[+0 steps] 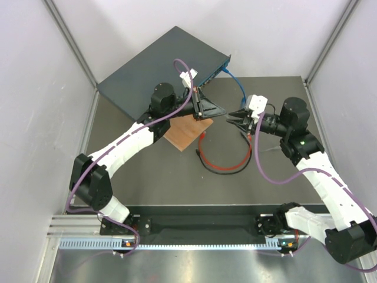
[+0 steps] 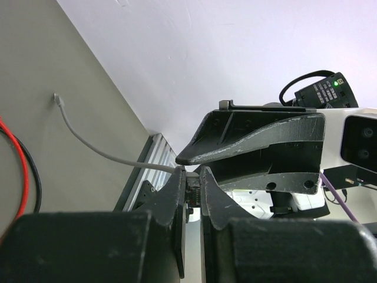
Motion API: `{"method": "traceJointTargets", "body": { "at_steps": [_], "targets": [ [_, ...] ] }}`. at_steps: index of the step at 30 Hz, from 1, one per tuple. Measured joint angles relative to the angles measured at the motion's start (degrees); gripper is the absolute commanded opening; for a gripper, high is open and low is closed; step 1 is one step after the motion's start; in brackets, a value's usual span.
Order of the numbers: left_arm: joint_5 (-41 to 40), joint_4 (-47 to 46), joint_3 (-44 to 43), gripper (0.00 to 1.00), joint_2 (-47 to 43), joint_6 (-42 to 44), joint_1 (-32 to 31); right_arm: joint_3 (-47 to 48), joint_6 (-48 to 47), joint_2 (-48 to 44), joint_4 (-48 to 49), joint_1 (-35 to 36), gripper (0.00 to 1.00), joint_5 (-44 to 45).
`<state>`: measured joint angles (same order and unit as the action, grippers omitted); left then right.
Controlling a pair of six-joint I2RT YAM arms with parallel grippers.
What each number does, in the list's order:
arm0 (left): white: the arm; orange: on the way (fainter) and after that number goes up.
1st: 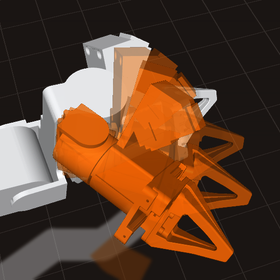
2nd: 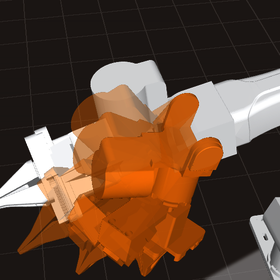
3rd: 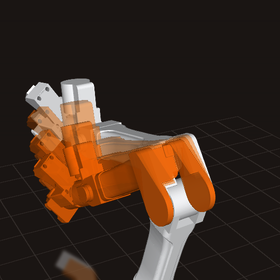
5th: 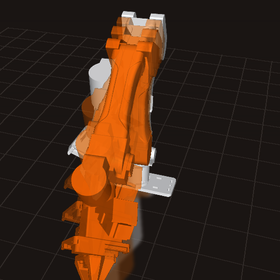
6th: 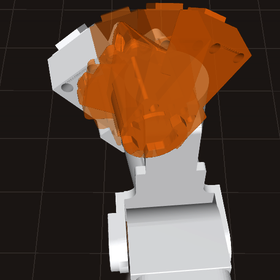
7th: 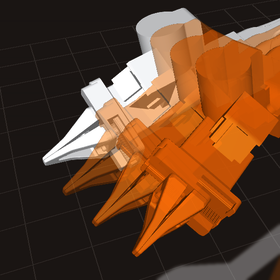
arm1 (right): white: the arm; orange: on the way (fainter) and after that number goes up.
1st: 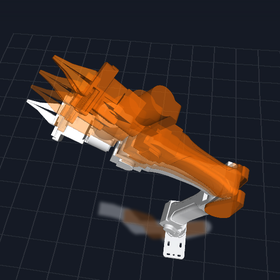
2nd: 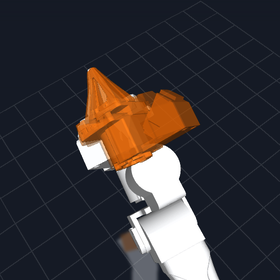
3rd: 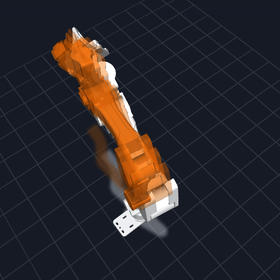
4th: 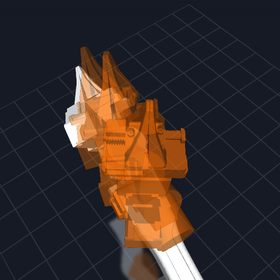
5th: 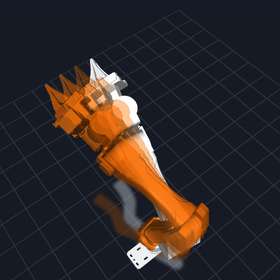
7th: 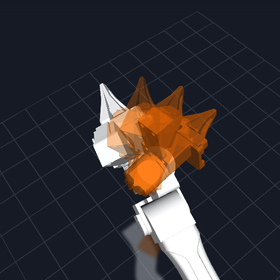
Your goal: Insert the plug into the switch port
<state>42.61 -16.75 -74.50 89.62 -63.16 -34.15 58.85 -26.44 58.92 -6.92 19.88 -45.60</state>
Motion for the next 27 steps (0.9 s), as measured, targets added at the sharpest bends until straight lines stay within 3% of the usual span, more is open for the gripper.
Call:
{"method": "traceJointTargets", "body": {
  "at_steps": [3, 7, 11, 12, 14, 17, 18, 21, 27],
  "targets": [
    [-0.2, 0.0, 0.0, 0.0, 0.0, 0.0, 0.0, 0.0, -0.4, 0.0, -0.5, 0.2, 0.18, 0.5],
    [-0.3, 0.0, 0.0, 0.0, 0.0, 0.0, 0.0, 0.0, -0.6, 0.0, -1.1, 0.2, 0.17, 1.0],
    [-0.5, 0.0, 0.0, 0.0, 0.0, 0.0, 0.0, 0.0, -1.0, 0.0, -1.5, 0.2, 0.0, 2.0],
    [-0.5, 0.0, 0.0, 0.0, 0.0, 0.0, 0.0, 0.0, -1.2, 0.0, -1.5, 0.2, 0.0, 2.3],
    [-0.7, 0.1, 0.0, 0.12, 0.0, 0.0, 0.0, 0.0, -1.2, 0.1, -1.5, 0.2, 0.0, 2.9],
    [-1.6, 0.2, 0.0, 0.46, 0.0, 1.1, 0.2, 1.0, -0.6, 0.9, -2.4, 0.4, 0.0, 4.9],
    [-1.4, 0.3, -0.1, 0.51, 0.0, 1.7, 0.5, 1.8, -0.3, 1.6, -3.2, 0.4, 0.0, 6.5],
    [-1.5, 1.5, -1.7, 0.6, 0.0, 4.0, 2.3, 6.3, 0.7, 5.6, -6.9, 0.2, 0.0, 11.0],
    [-4.9, 8.5, -10.4, 0.63, 0.0, 13.6, 10.4, 17.6, 2.1, 14.3, -15.3, 0.2, 0.0, 18.4]
  ]
}}
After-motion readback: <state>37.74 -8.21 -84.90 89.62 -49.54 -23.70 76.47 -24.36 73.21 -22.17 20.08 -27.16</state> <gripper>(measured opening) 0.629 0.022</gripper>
